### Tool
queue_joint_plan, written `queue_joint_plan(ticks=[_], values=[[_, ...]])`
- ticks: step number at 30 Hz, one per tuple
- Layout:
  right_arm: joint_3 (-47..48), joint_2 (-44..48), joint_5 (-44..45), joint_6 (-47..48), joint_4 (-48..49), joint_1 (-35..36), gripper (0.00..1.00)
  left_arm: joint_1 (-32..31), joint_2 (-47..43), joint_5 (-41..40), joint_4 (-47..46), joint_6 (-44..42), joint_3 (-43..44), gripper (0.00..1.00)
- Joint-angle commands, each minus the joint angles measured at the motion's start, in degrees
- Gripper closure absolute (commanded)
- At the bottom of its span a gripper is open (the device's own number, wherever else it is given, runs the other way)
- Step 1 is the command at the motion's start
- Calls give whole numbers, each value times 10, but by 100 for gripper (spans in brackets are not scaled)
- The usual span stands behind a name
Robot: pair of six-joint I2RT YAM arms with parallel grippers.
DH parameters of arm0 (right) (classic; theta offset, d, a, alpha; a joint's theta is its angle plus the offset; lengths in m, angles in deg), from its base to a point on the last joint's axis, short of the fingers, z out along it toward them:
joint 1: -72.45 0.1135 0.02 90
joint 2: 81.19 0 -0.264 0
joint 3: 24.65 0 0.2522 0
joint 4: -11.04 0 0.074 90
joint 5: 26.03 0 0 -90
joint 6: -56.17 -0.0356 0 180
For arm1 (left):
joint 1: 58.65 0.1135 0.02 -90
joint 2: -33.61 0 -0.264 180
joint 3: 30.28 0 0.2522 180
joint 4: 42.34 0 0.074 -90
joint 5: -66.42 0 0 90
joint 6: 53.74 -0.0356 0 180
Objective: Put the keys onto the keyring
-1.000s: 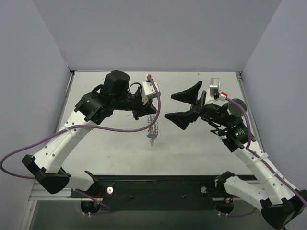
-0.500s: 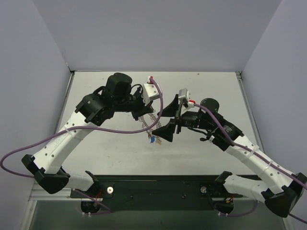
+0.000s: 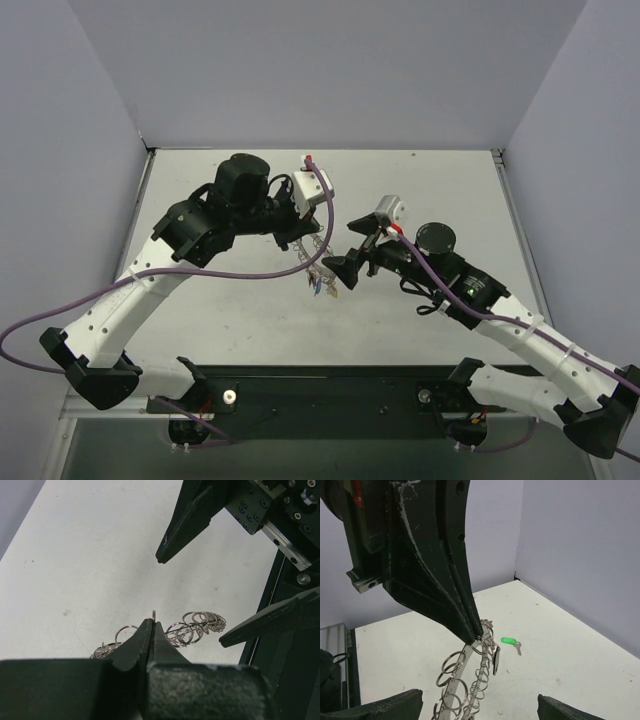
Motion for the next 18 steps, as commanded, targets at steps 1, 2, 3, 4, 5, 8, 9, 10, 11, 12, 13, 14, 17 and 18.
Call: queue_joint_plan(ticks=[1, 2, 3, 4, 5, 8, 9, 10, 11, 12, 13, 14, 17, 18], values=[[4, -23, 46, 12, 45, 7, 0, -3, -22, 14, -55, 16, 4, 100], [6, -30, 46, 11, 45, 8, 0, -4, -22, 15, -57, 18, 4, 100], [7, -37, 46, 8, 48, 9, 2, -4, -23, 17, -62, 20, 3, 100], [9, -51, 47, 5, 51, 11, 5, -5, -24, 17, -65, 22, 0, 100], [11, -58, 42, 2, 51, 12, 8, -5, -25, 18, -69, 25, -2, 100], [23, -89, 46, -6, 52, 16, 31, -6, -31, 28, -91, 36, -14, 100], [30, -96, 55, -7, 50, 16, 49, -5, -34, 29, -98, 38, -16, 100], [33, -106, 64, -14, 45, 16, 78, -5, -35, 29, -101, 42, -20, 100], [34, -108, 72, -16, 44, 16, 86, -5, -38, 28, -101, 41, -21, 100], [33, -108, 88, -17, 47, 17, 93, -6, -39, 25, -104, 43, -22, 100], [26, -104, 96, -17, 53, 16, 100, -6, -41, 22, -105, 43, -24, 100], [21, -100, 101, -17, 57, 17, 100, -6, -43, 17, -105, 42, -27, 100], [4, -78, 125, -17, 74, 16, 100, -6, -50, -2, -103, 38, -33, 100], [2, -75, 126, -17, 77, 16, 100, -6, -51, -10, -104, 38, -34, 100]])
